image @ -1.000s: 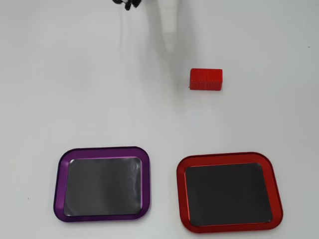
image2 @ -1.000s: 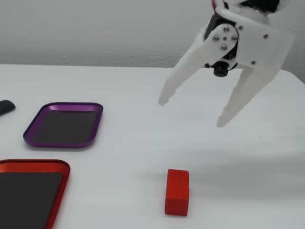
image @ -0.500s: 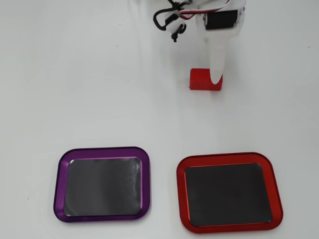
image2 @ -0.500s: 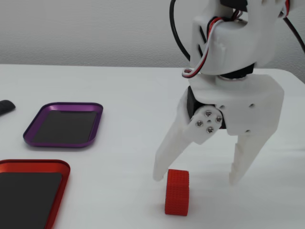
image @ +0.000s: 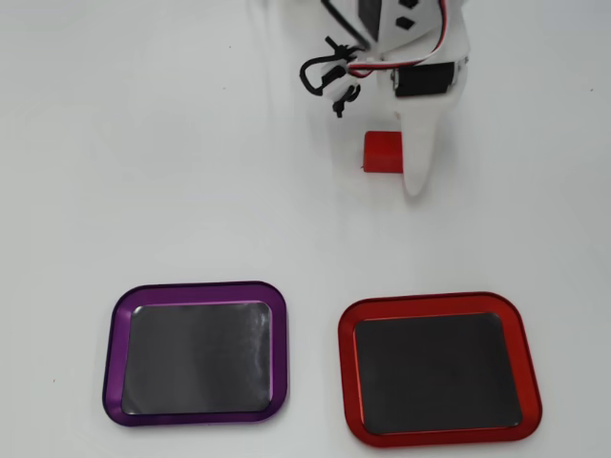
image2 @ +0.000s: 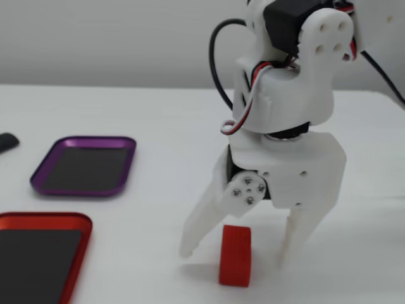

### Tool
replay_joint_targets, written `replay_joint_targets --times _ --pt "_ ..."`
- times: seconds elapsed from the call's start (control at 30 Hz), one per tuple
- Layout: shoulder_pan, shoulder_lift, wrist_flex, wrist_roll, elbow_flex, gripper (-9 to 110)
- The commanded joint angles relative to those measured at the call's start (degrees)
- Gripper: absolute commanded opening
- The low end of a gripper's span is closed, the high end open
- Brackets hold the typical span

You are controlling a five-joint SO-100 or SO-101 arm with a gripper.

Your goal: Grasp a red block and put it in the left red dish.

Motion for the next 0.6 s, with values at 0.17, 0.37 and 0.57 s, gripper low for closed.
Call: replay_joint_targets --times 0.17,0.37,0.57 --pt "3.3 -0.6 -0.7 -2.7 -2.1 36" --pt "2.9 -0.5 -0.1 -3.0 -2.0 35" --pt "2.7 -0.6 -0.4 -3.2 -2.0 18"
